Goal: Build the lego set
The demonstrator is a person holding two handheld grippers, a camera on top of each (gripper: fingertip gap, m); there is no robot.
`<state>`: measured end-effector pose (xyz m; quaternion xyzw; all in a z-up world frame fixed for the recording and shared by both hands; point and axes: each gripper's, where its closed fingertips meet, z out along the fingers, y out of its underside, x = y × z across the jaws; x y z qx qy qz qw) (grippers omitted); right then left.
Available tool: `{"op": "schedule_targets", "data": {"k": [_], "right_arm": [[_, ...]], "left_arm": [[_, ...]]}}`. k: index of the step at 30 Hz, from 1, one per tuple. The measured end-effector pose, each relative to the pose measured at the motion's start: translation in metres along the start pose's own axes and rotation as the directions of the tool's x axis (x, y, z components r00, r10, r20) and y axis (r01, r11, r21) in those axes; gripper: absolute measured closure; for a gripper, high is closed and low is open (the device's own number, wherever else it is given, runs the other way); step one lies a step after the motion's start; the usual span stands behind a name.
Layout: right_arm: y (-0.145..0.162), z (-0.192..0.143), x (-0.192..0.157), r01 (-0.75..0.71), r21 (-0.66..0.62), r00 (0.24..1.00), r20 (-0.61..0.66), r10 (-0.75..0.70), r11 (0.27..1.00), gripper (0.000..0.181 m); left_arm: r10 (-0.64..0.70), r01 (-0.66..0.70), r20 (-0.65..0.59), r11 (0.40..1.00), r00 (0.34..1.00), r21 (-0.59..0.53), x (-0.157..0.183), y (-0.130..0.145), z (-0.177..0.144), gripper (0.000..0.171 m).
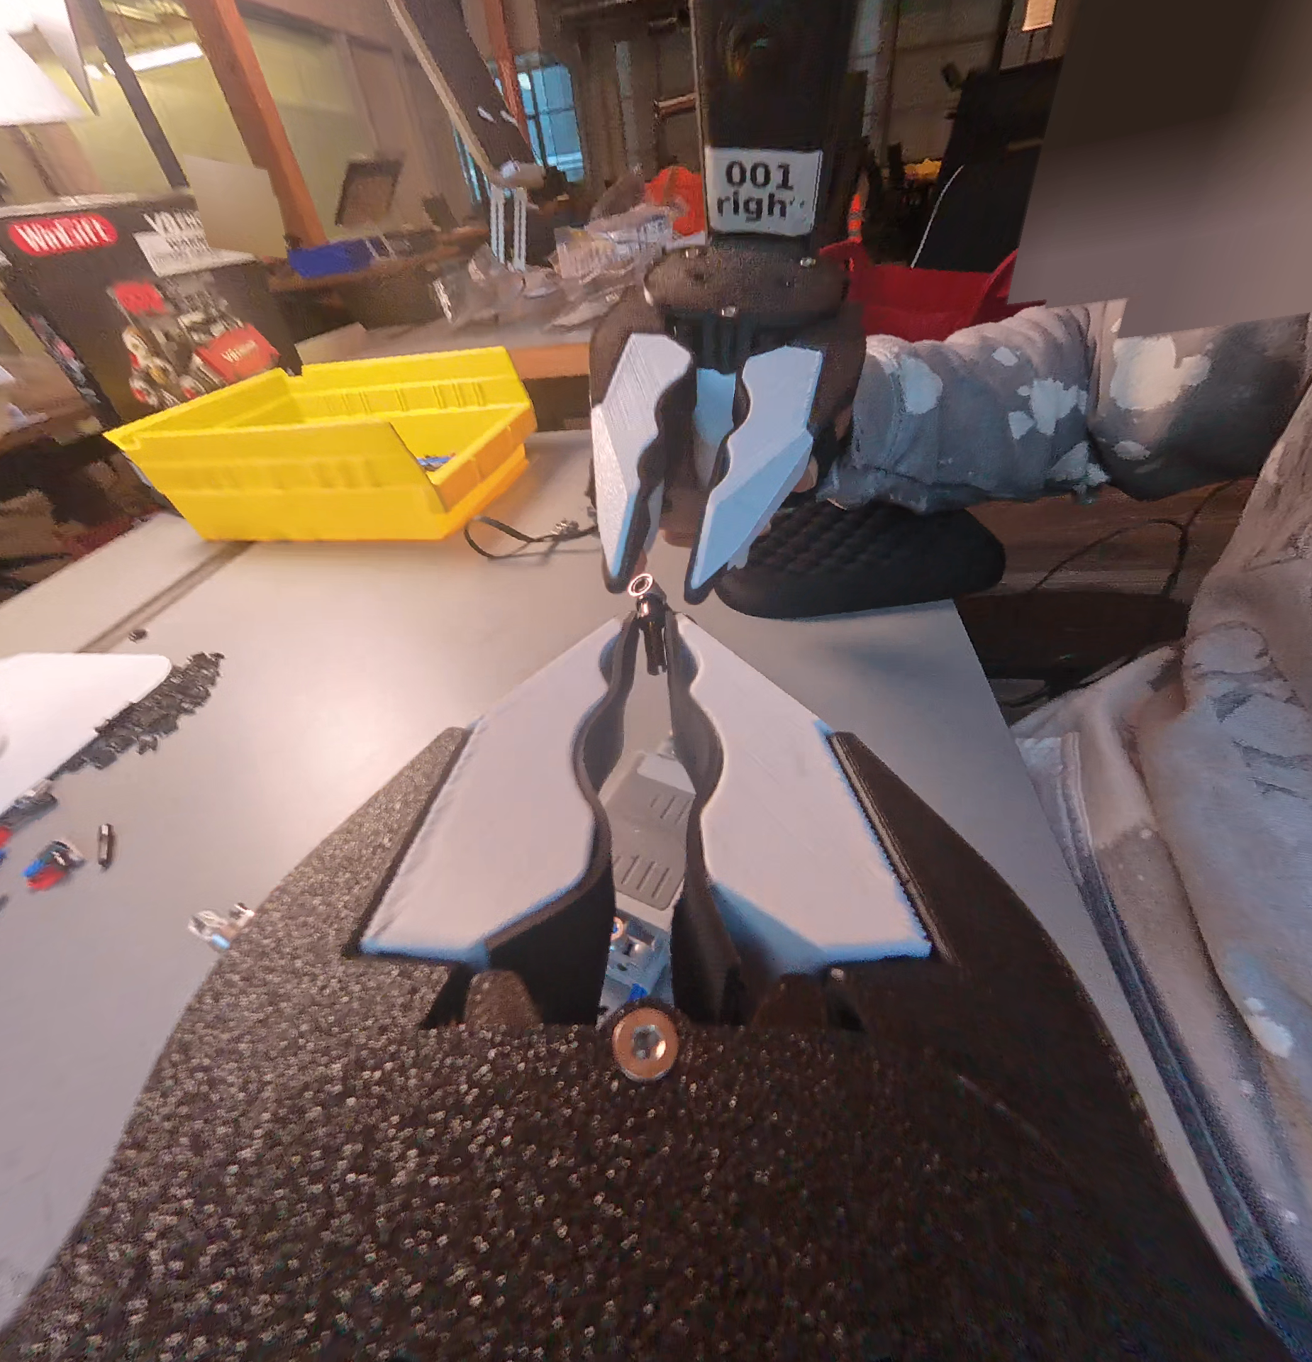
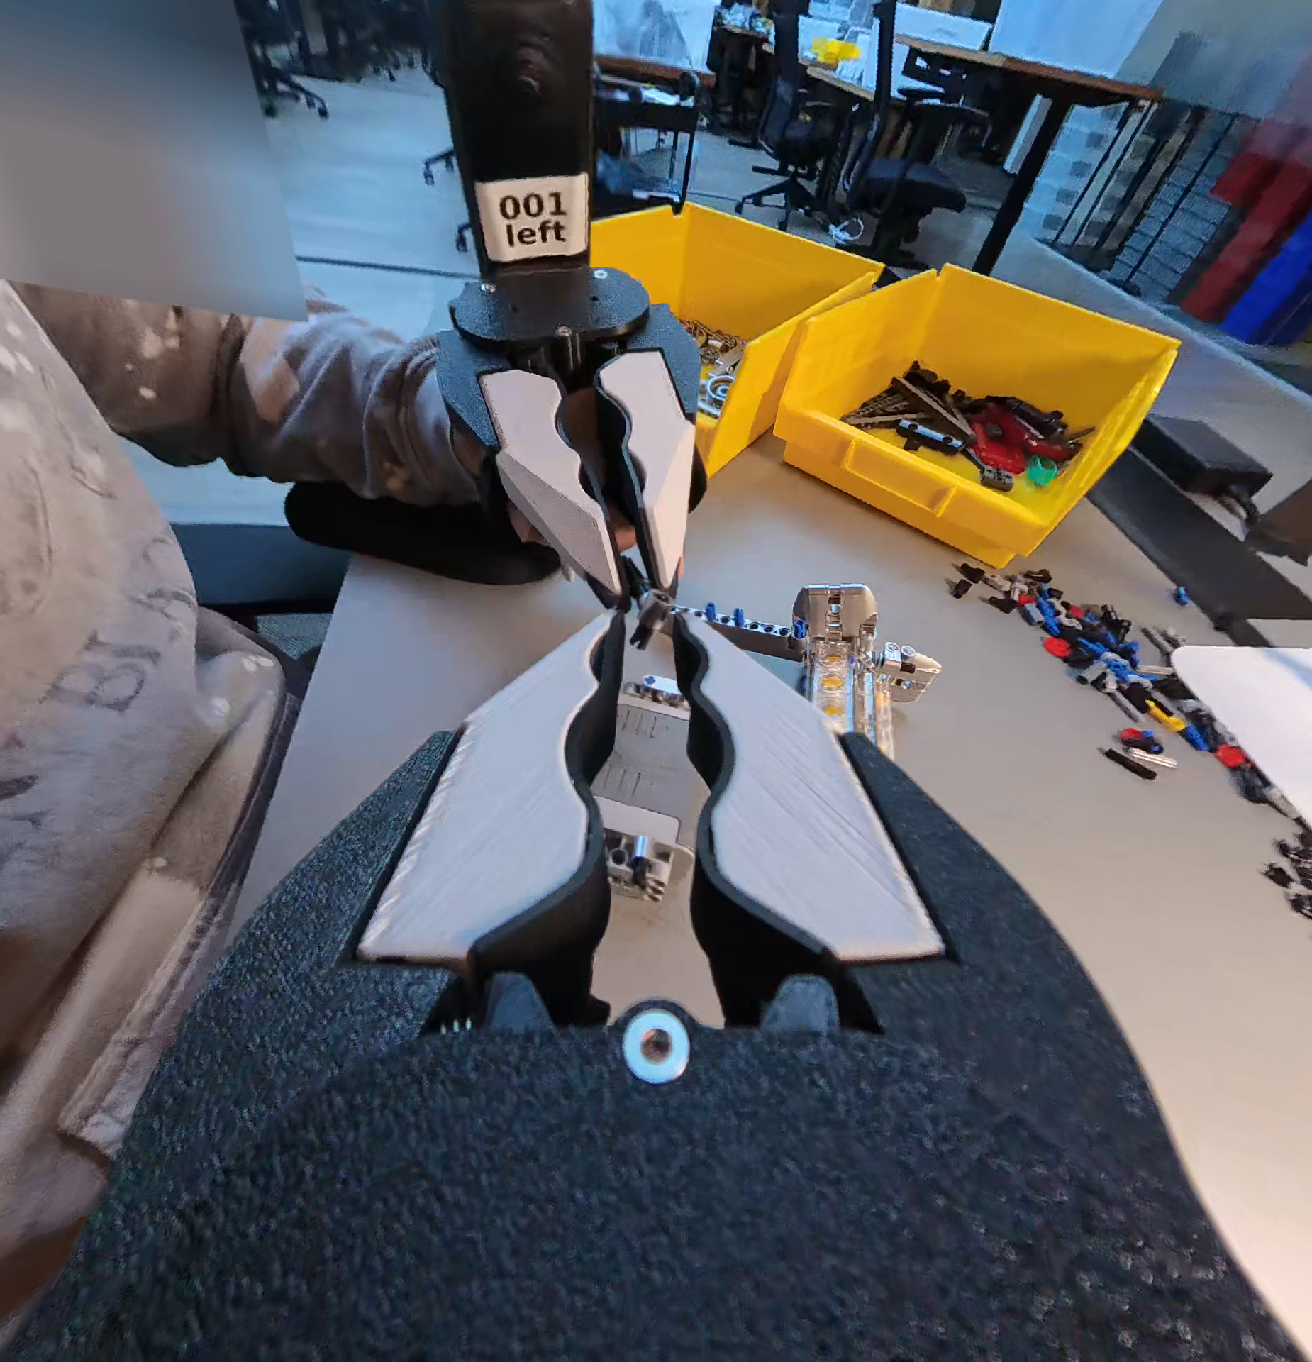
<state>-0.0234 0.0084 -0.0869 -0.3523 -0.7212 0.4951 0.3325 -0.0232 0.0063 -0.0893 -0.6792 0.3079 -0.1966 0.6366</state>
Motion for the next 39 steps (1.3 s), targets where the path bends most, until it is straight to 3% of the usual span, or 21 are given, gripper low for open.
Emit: {"op": "schedule_targets", "data": {"k": [9,22,35,39], "right_arm": [[-0.008,0.0,-0.009,-0.119,0.087,0.993,0.037,0.116,0.989,0.175],[0.006,0.0,-0.014,-0.016,-0.069,0.999,-0.04,0.014,0.997,0.173],[0.006,0.0,-0.013,-0.1,-0.051,0.992,-0.085,0.096,0.994,0.176],[0.022,-0.005,-0.006,-0.168,-0.117,0.983,-0.095,0.157,0.979,0.176]], "left_arm": [[0.026,-0.026,-0.012,1.0,1.0,0.013,0.008,-0.002,0.003,0.167],[0.062,-0.062,-0.014,0.997,0.998,-0.043,0.014,0.006,0.009,0.167],[0.065,-0.066,-0.008,0.995,0.998,-0.072,0.017,0.01,0.012,0.167],[0.06,-0.057,0.021,0.991,0.998,-0.124,0.011,0.019,0.011,0.168]]}}
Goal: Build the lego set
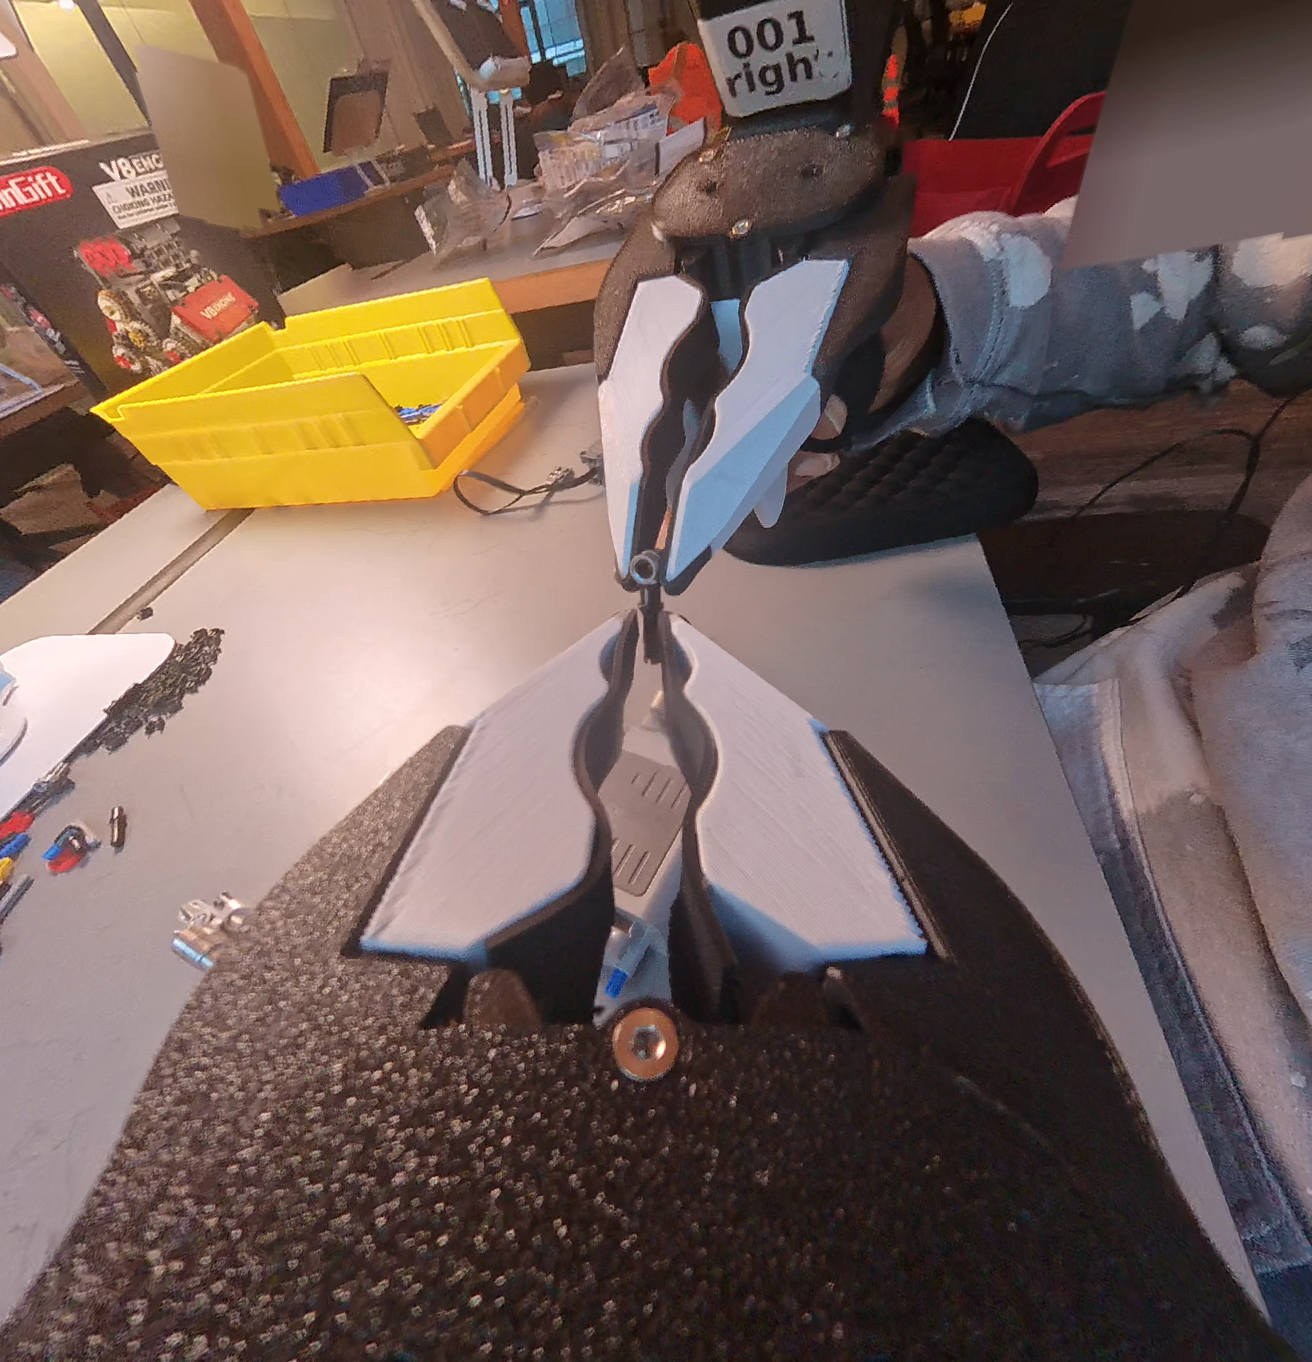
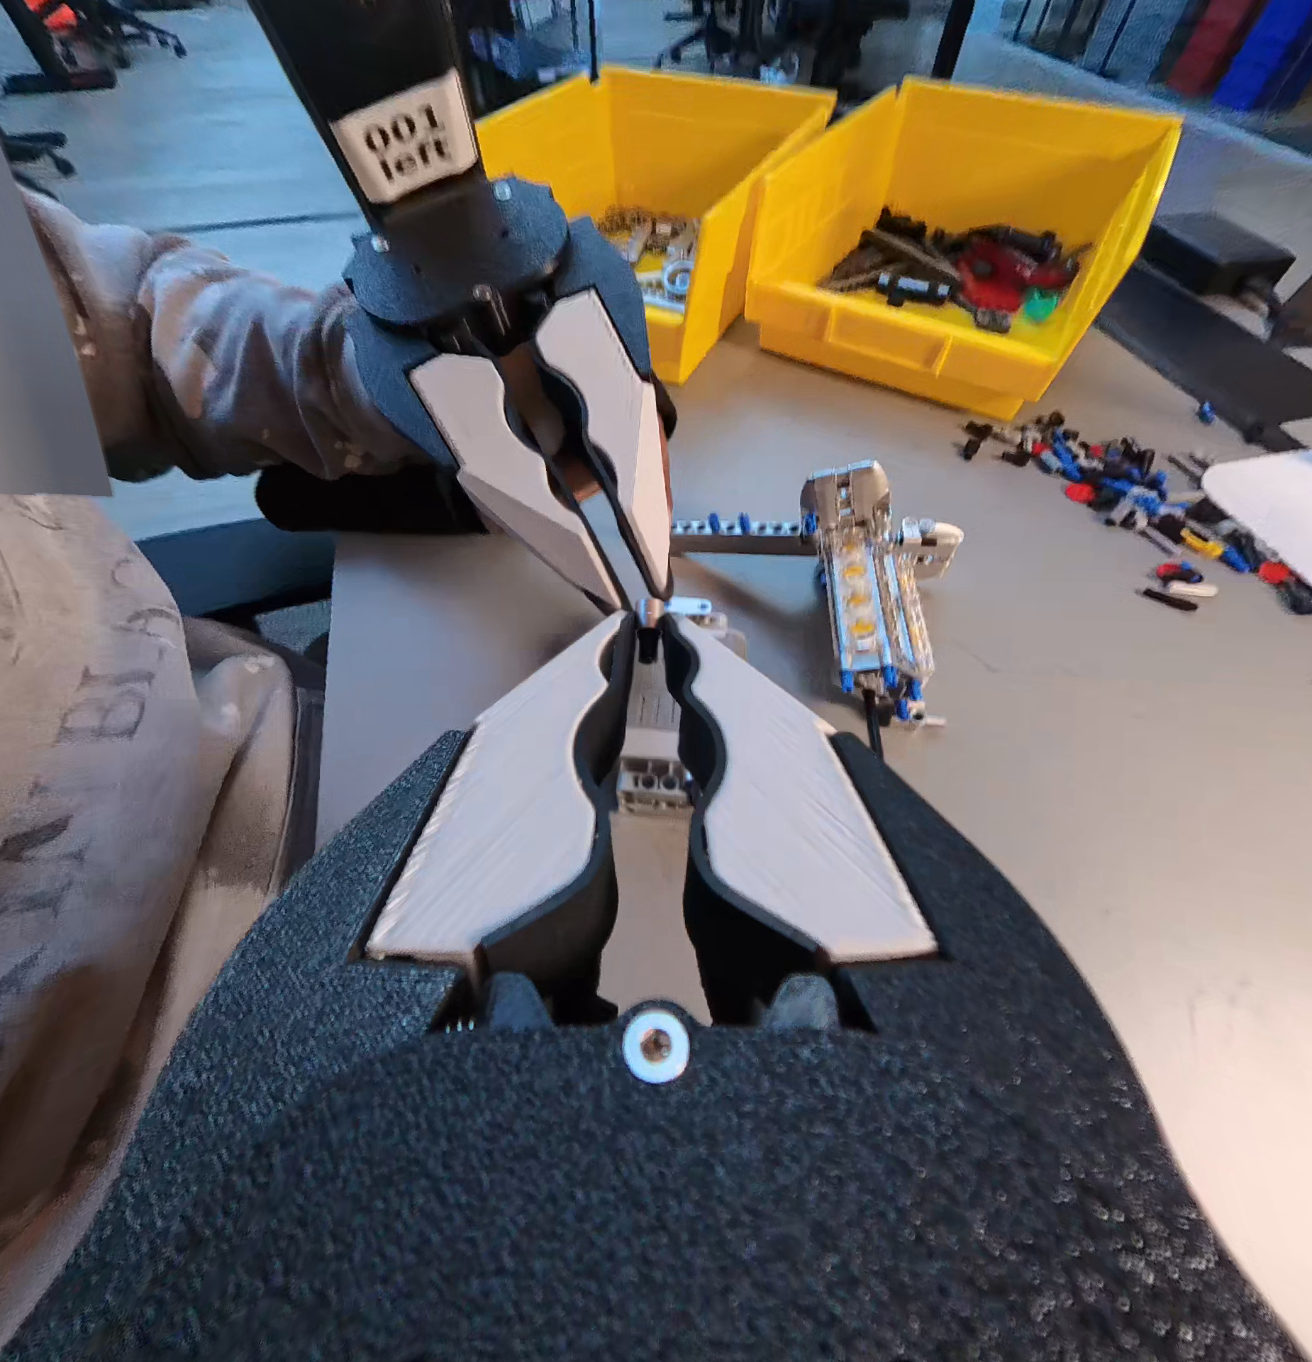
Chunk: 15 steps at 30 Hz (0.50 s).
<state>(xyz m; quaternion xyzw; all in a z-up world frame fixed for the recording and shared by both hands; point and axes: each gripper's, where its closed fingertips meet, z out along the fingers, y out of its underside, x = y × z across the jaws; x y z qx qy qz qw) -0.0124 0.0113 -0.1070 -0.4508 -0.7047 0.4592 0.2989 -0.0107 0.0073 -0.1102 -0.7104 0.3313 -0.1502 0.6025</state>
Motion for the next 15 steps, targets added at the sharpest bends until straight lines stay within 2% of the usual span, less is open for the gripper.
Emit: {"op": "schedule_targets", "data": {"k": [1,3,7,11,15], "right_arm": [[0.01,0.001,0.002,-0.012,-0.047,1.0,-0.001,0.012,0.999,0.175],[0.028,0.003,0.002,-0.032,-0.118,0.999,0.001,0.032,0.993,0.175],[0.048,0.009,0.0,-0.038,-0.181,0.999,-0.011,0.036,0.983,0.175],[0.056,0.009,0.002,-0.014,-0.226,0.999,-0.031,0.007,0.974,0.175],[0.058,0.01,0.0,0.009,-0.257,1.0,-0.025,-0.016,0.966,0.175]], "left_arm": [[-0.005,0.005,-0.001,1.0,1.0,-0.026,-0.001,0.005,0.0,0.167],[-0.034,0.031,-0.028,0.996,0.999,-0.088,-0.001,0.017,0.0,0.153],[-0.03,0.017,-0.056,0.974,0.998,-0.224,-0.005,0.047,0.002,0.126],[-0.048,0.023,-0.075,0.953,0.996,-0.301,-0.007,0.067,0.001,0.116],[-0.026,0.002,-0.075,0.952,0.997,-0.306,-0.007,0.068,0.005,0.115]]}}
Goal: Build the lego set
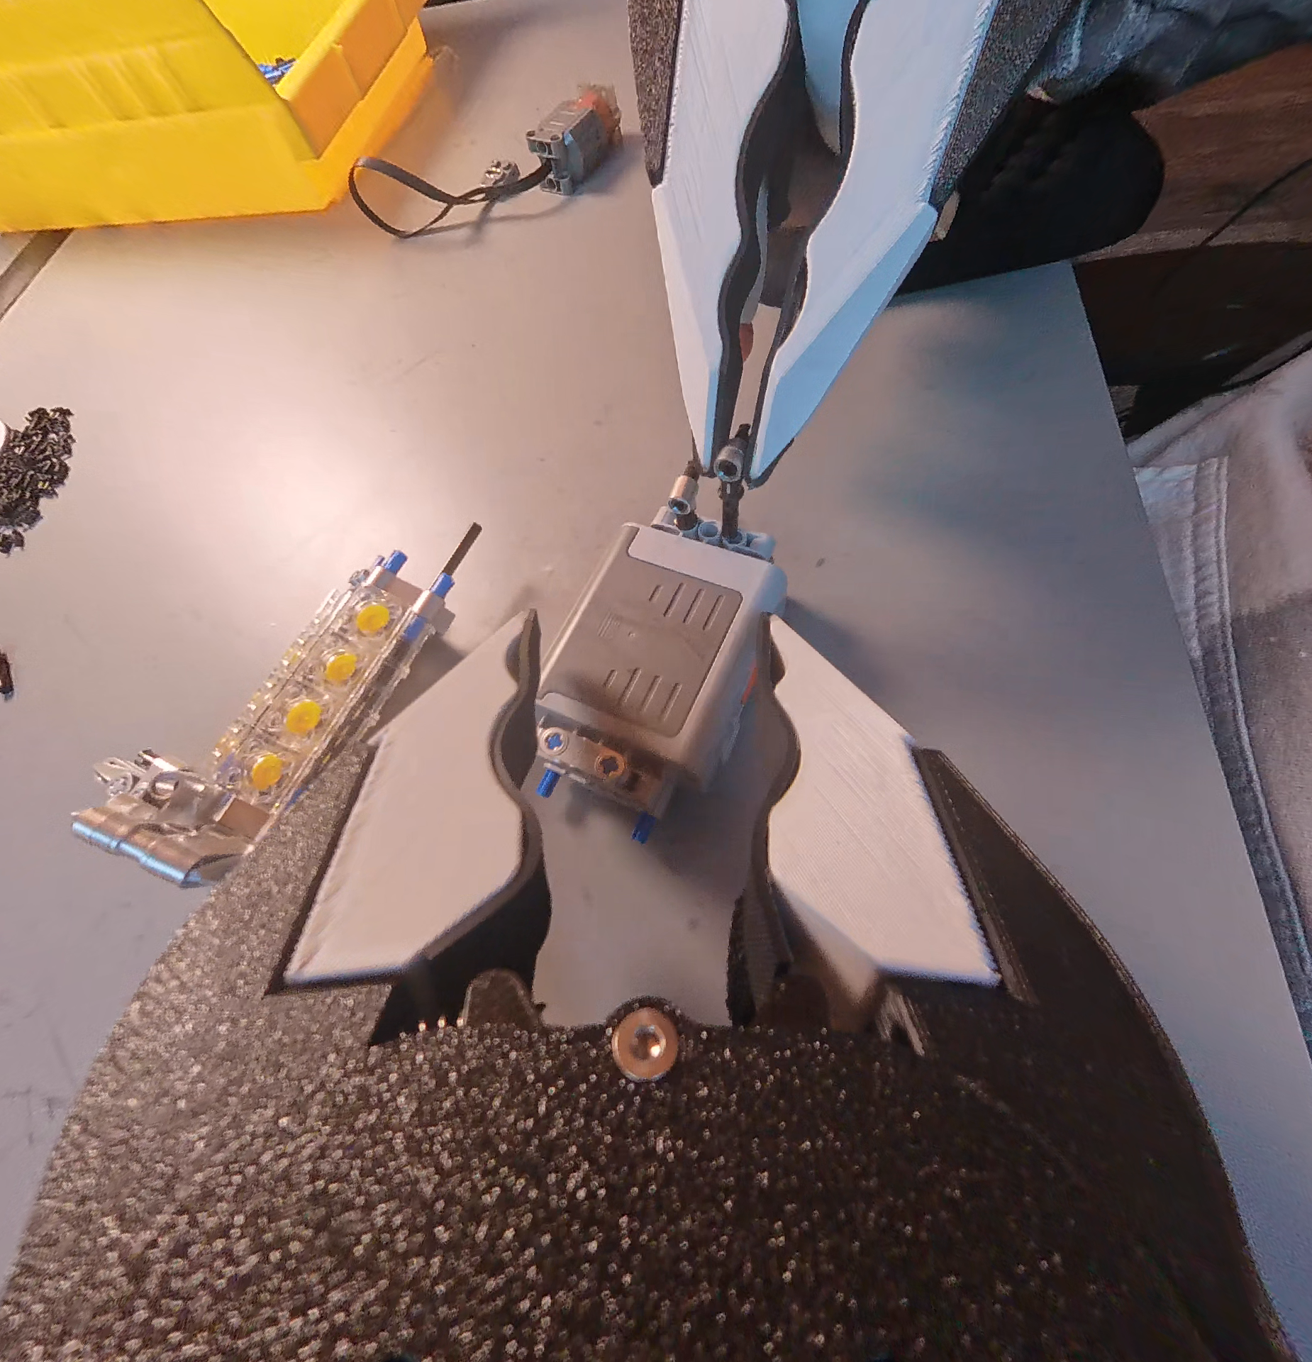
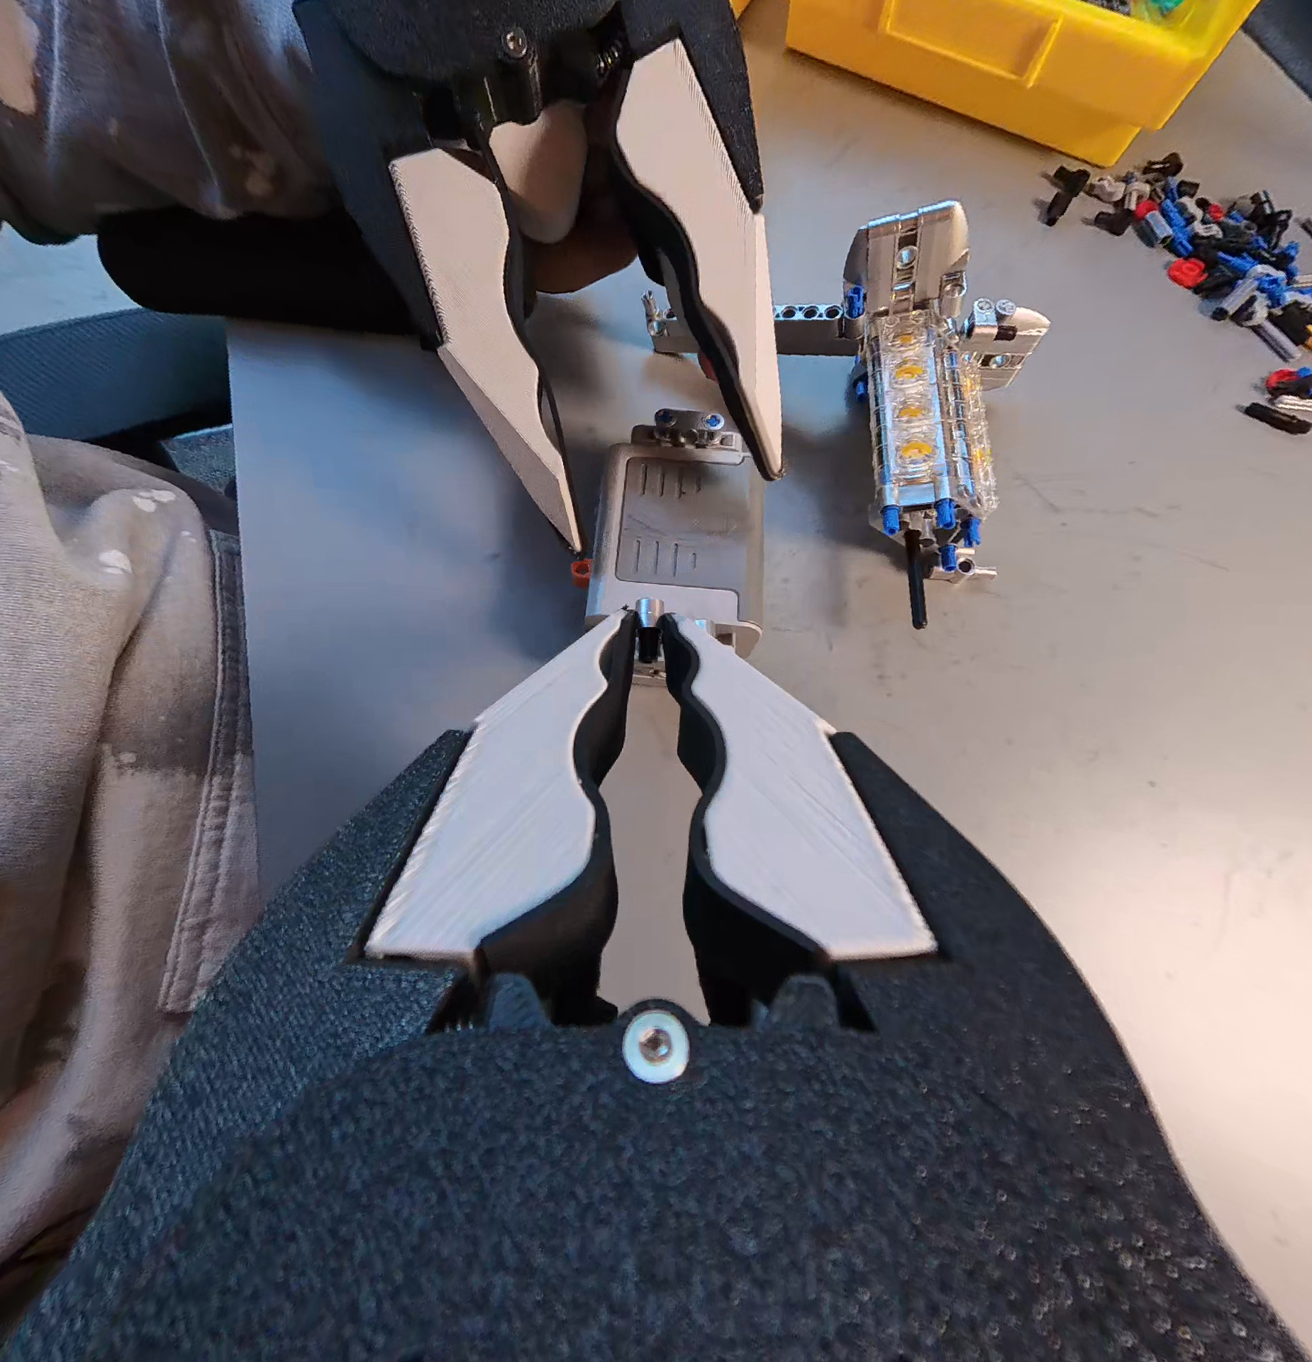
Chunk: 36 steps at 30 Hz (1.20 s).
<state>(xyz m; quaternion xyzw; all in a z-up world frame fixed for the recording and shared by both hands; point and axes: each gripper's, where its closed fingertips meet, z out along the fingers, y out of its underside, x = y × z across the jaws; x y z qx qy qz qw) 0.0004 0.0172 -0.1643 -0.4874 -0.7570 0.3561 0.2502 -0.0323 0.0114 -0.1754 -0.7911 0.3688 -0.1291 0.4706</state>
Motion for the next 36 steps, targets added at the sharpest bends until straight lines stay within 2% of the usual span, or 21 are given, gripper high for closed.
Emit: {"op": "schedule_targets", "data": {"k": [3,8,17,27,29,33,36], "right_arm": [[0.0,0.001,-0.001,-0.005,-0.016,1.0,0.007,0.005,1.0,0.175],[0.003,0.003,-0.001,-0.021,-0.052,1.0,0.01,0.021,0.998,0.175],[0.005,0.005,-0.002,0.015,-0.09,1.0,-0.021,-0.017,0.996,0.179],[0.005,0.006,-0.001,-0.028,-0.064,0.999,-0.03,0.026,0.998,0.179],[0.005,0.006,-0.001,-0.026,-0.064,0.999,-0.033,0.024,0.998,0.179],[0.005,0.007,-0.001,-0.018,-0.065,0.999,-0.035,0.016,0.998,0.179],[0.004,0.008,-0.001,-0.006,-0.069,0.999,-0.038,0.003,0.998,0.179]], "left_arm": [[0.02,-0.02,-0.003,1.0,1.0,0.005,0.003,-0.003,0.003,0.118],[0.057,-0.057,0.007,0.997,0.998,-0.056,0.006,0.007,0.011,0.118],[0.07,-0.068,0.028,0.994,0.997,-0.084,0.006,0.009,0.011,0.118],[0.066,-0.063,0.037,0.995,0.997,-0.083,0.006,0.009,0.01,0.118],[0.043,-0.043,0.005,0.998,0.999,-0.049,0.009,0.004,0.008,0.122],[-0.064,0.07,-0.051,0.991,0.997,0.115,0.01,-0.025,-0.002,0.138],[-0.014,0.019,-0.035,0.992,0.999,0.127,0.015,-0.035,0.0,0.147]]}}
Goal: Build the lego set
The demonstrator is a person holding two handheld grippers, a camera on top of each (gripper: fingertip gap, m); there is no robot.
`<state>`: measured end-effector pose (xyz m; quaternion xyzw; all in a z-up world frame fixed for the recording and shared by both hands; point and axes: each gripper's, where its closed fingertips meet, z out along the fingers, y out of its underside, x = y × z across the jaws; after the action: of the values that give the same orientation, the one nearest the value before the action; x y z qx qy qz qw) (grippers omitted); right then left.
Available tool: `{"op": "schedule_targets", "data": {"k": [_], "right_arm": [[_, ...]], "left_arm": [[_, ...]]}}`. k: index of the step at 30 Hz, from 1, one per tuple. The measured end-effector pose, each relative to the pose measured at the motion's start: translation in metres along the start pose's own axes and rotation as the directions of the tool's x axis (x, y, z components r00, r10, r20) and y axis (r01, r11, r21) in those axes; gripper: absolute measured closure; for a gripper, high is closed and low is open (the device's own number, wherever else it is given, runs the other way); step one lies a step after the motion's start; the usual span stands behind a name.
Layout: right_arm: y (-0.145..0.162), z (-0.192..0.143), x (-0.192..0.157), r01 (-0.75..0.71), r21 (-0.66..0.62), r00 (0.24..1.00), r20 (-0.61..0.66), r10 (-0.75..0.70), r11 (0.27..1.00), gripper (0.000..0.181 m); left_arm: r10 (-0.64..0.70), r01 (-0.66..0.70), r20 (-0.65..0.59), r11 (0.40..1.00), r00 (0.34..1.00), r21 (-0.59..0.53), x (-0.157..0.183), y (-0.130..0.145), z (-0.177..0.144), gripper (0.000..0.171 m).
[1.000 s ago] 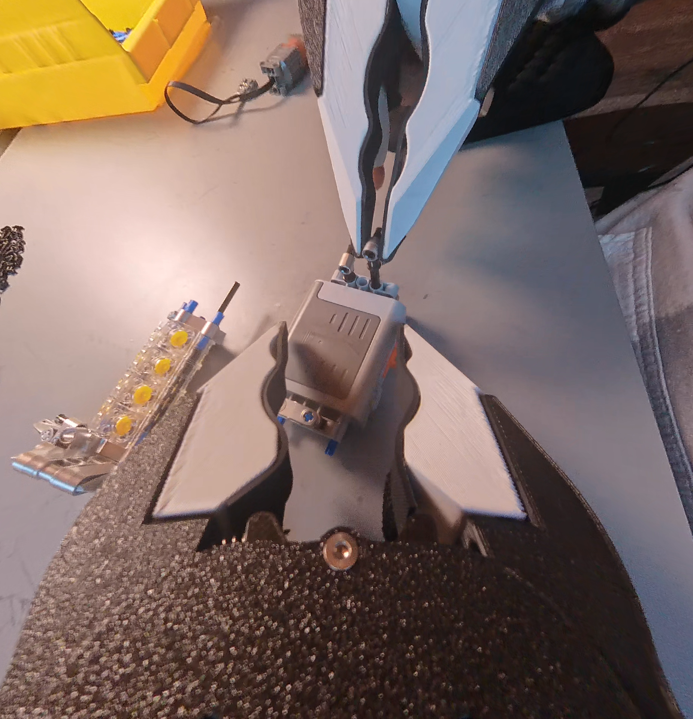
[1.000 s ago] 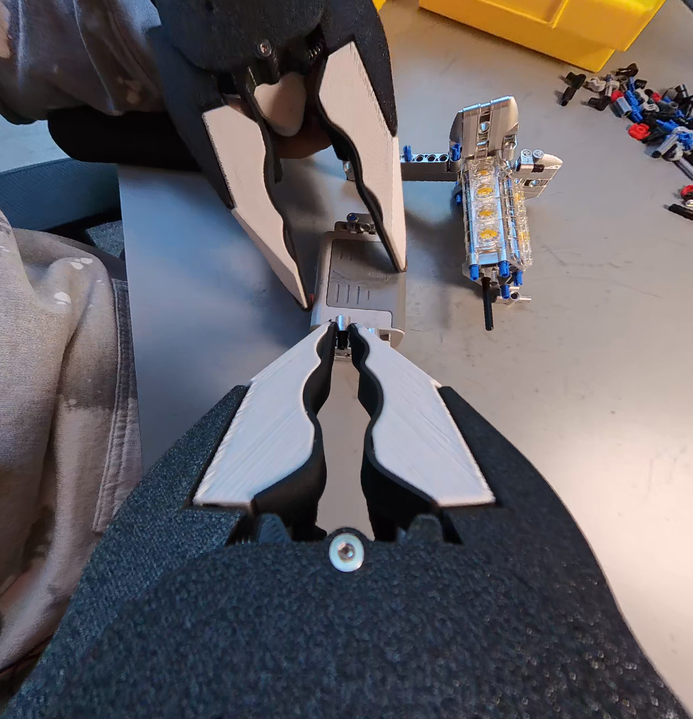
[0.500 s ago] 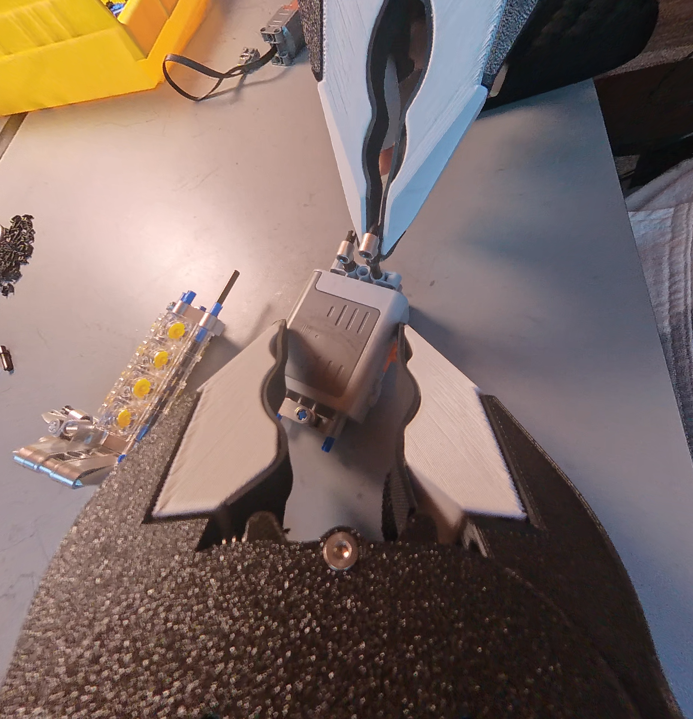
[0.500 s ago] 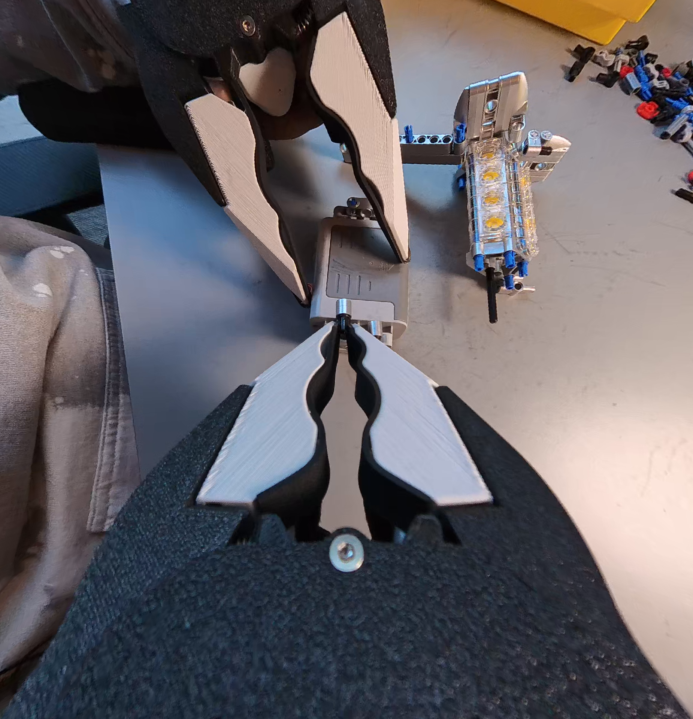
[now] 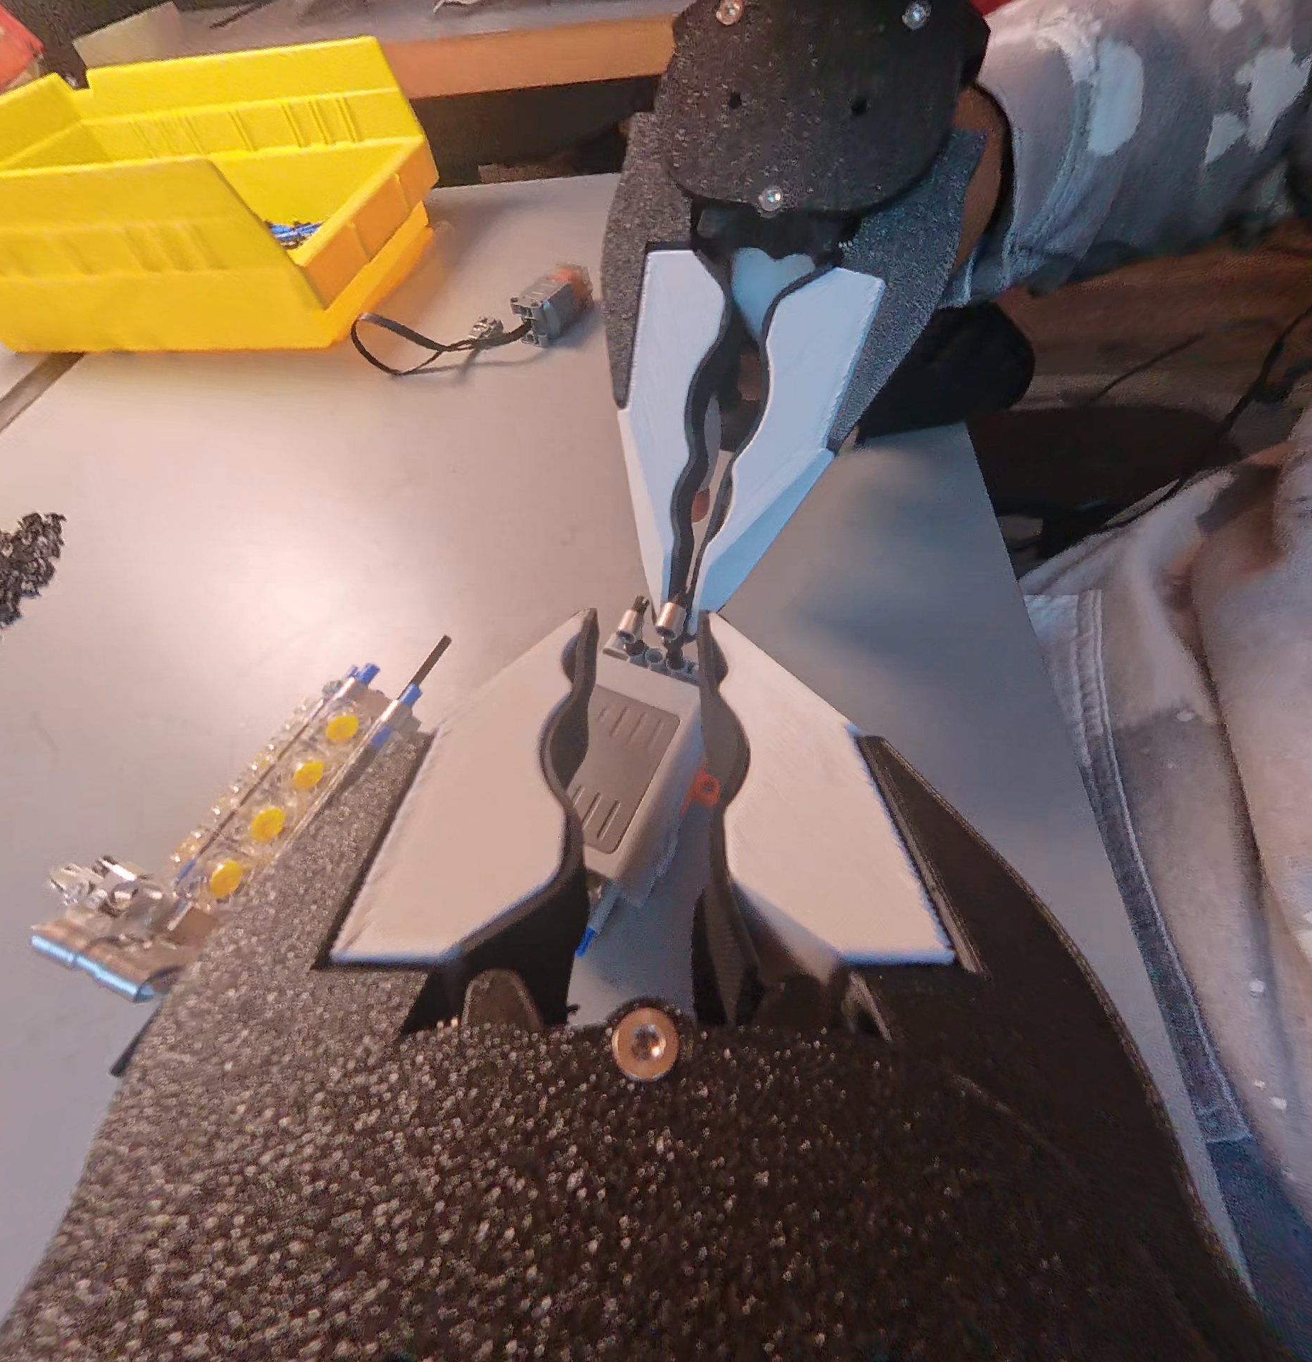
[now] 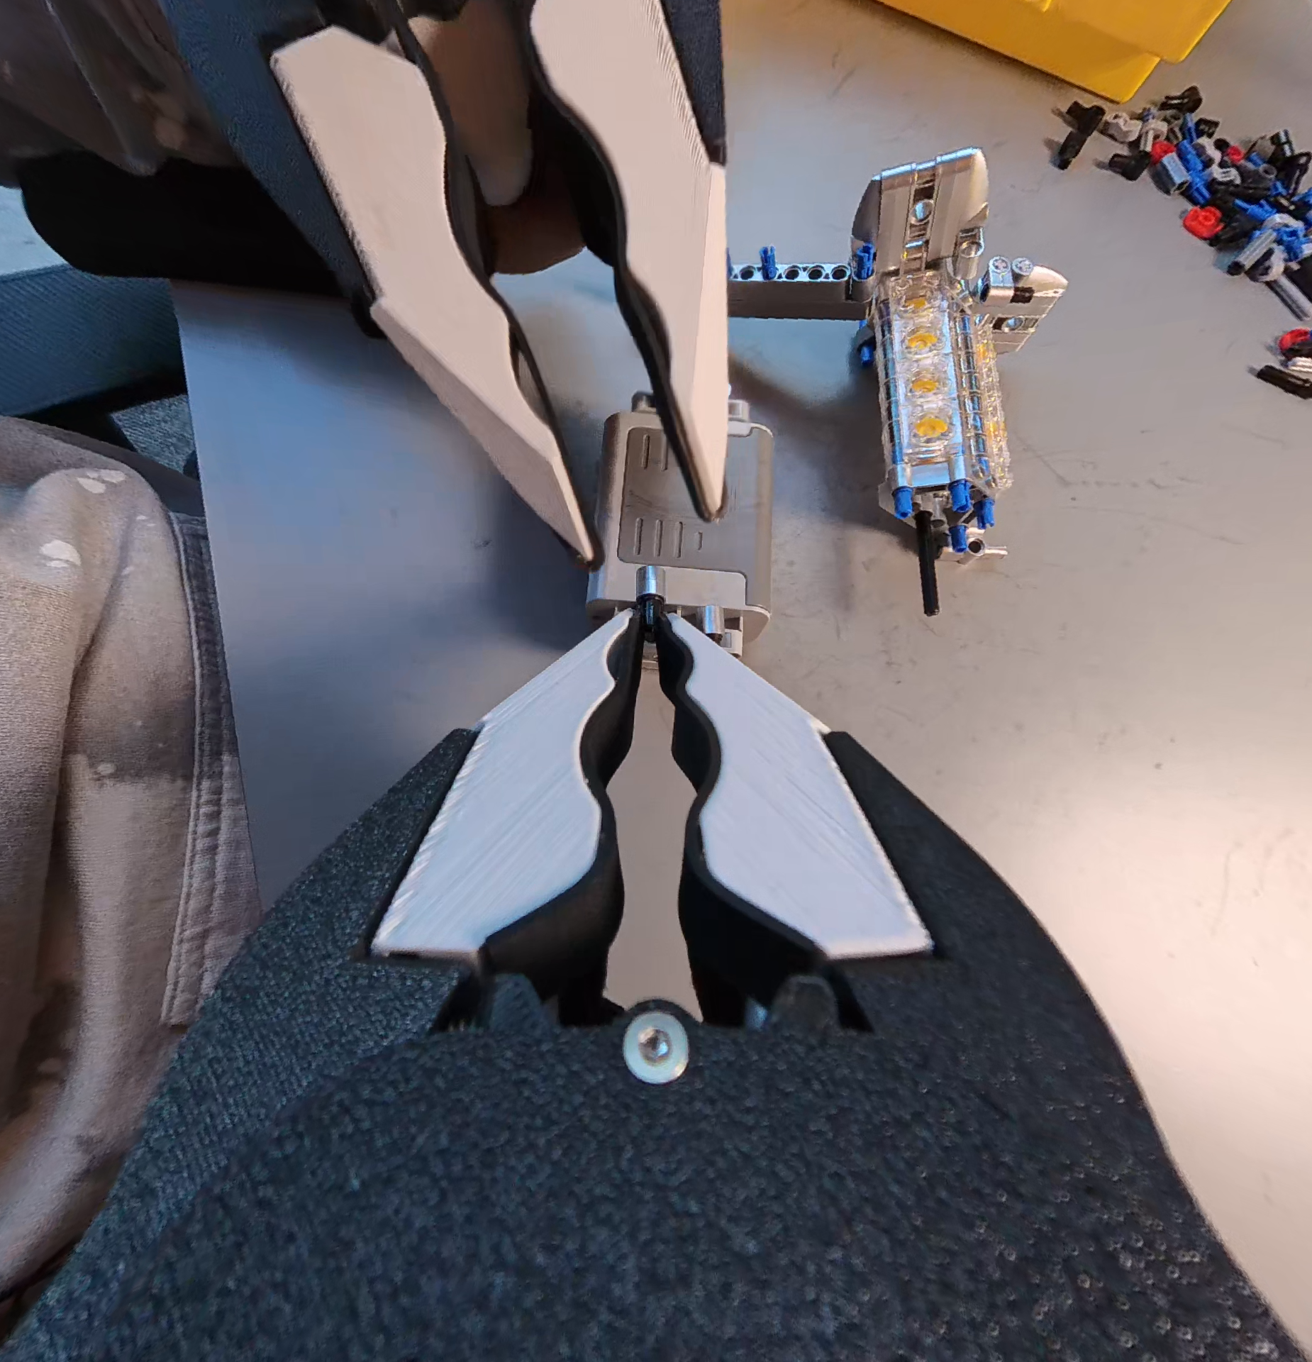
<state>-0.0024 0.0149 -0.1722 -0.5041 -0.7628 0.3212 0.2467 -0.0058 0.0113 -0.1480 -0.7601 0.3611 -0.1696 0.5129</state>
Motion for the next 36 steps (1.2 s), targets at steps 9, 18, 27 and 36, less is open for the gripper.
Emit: {"op": "schedule_targets", "data": {"k": [9,18,27,36], "right_arm": [[0.0,0.001,0.001,-0.003,-0.002,1.0,0.009,0.003,1.0,0.179],[0.012,0.008,-0.002,-0.011,-0.038,1.0,-0.002,0.011,0.999,0.179],[0.002,0.009,0.0,-0.027,0.0,1.0,0.007,0.027,1.0,0.178],[-0.012,-0.007,0.0,0.066,-0.009,0.998,0.025,-0.066,0.998,0.164]], "left_arm": [[0.077,-0.083,-0.064,0.992,0.995,-0.098,0.005,0.004,0.014,0.167],[0.162,-0.181,-0.121,0.97,0.979,-0.164,0.012,0.009,0.02,0.171],[0.129,-0.138,-0.089,0.985,0.988,-0.105,0.001,0.003,0.005,0.169],[0.046,-0.065,-0.089,0.974,0.995,-0.219,-0.018,0.043,-0.013,0.11]]}}
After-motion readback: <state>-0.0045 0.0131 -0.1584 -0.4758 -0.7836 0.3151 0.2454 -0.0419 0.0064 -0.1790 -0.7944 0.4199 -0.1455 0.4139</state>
